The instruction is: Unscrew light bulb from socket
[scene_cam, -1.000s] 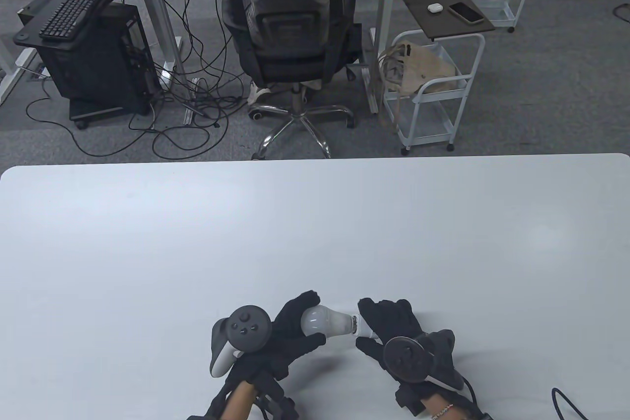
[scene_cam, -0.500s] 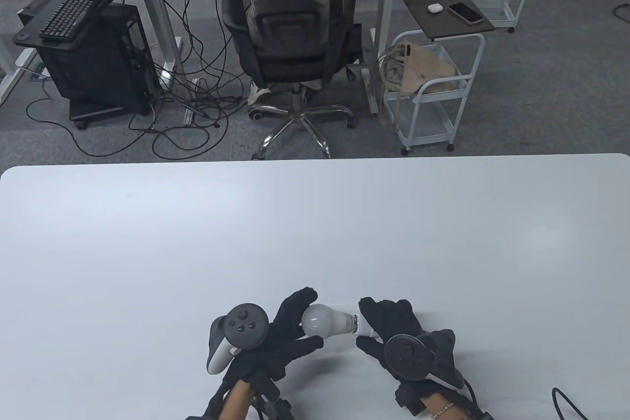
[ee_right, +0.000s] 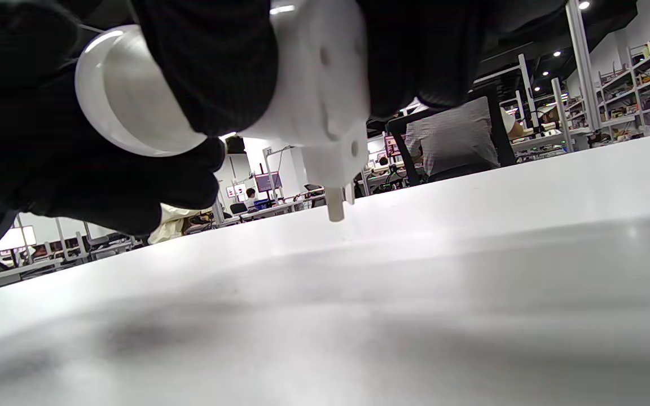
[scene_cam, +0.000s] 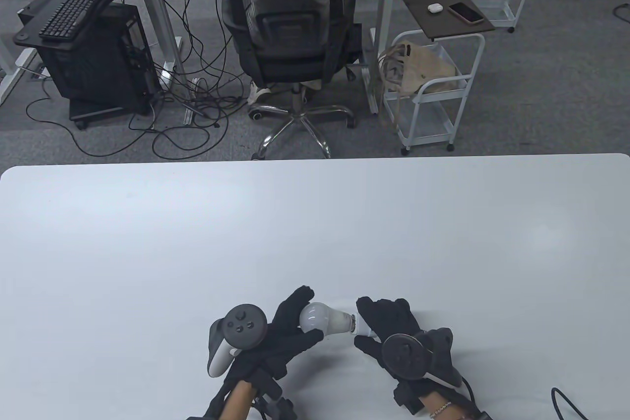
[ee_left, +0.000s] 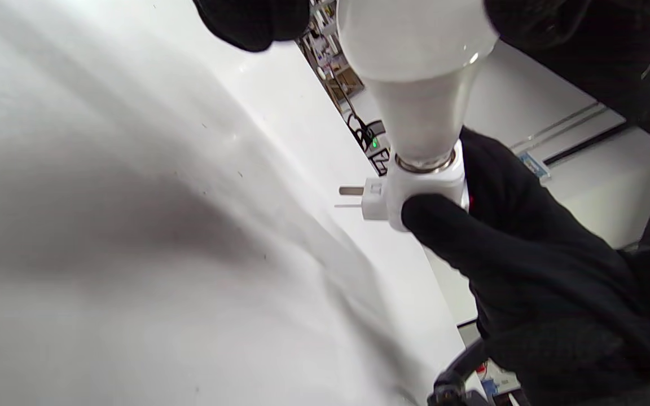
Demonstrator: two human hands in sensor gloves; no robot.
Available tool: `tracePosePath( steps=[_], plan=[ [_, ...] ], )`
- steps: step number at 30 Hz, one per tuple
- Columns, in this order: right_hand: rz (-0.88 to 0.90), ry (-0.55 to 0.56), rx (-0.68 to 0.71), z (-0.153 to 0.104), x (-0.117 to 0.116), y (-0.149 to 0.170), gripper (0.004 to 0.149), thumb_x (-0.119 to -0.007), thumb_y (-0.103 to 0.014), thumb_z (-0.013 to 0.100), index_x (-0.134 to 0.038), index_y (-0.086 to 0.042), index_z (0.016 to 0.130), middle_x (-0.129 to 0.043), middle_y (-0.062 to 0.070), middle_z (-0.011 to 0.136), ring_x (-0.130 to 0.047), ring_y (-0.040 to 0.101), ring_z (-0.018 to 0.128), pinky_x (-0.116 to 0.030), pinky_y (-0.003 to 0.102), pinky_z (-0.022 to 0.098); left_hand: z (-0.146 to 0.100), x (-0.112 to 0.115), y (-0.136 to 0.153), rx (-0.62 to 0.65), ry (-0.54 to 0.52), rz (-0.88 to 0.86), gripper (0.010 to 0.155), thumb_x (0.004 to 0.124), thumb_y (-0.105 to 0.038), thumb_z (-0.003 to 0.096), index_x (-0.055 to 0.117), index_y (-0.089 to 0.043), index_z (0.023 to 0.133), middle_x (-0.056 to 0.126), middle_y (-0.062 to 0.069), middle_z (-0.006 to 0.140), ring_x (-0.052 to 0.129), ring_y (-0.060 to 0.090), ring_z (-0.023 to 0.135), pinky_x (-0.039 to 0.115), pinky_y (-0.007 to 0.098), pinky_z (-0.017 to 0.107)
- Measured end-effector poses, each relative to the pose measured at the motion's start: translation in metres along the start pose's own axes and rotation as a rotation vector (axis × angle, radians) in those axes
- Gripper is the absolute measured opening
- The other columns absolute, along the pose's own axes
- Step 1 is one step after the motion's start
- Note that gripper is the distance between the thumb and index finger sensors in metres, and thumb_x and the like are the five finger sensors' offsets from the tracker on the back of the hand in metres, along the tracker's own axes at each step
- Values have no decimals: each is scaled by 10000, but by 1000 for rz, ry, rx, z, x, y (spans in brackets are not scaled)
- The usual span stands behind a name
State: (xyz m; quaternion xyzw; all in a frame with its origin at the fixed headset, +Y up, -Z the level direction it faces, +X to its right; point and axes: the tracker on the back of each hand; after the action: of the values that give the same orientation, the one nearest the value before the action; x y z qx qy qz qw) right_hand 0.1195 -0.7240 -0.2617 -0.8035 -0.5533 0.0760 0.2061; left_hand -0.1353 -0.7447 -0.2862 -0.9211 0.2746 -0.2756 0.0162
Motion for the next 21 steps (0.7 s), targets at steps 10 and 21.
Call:
tracePosePath(
  steps=[10,21],
  plan=[
    [34,-34,-12,-1,4,7,679,-855,-418,503,-626,-129,1074,-801,171,957,-775,404,908,-550,568,714,1,3,-4,24,-18,27,786,774,-457,599,201,-444,1137,377,79,1279,654,223,1126,654,361,827],
    [15,-38,12,-2,3,5,678,-856,-418,501,-625,-138,1073,-799,168,960,-773,399,912,-550,565,717,2,4,1,-7,-10,-22,818,693,-598,590,194,-336,1183,469,171,1225,704,257,1079,671,394,803]
  ],
)
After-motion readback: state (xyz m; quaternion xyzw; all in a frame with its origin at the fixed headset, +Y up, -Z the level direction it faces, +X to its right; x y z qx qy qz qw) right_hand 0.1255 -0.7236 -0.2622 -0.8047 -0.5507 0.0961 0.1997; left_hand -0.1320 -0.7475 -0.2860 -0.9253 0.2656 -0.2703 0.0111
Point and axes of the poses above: the tracker on the back of each hand, its own y axis roughly to the little-finger side, its own z axis roughly from the wrist to the fingertips, x = y × z
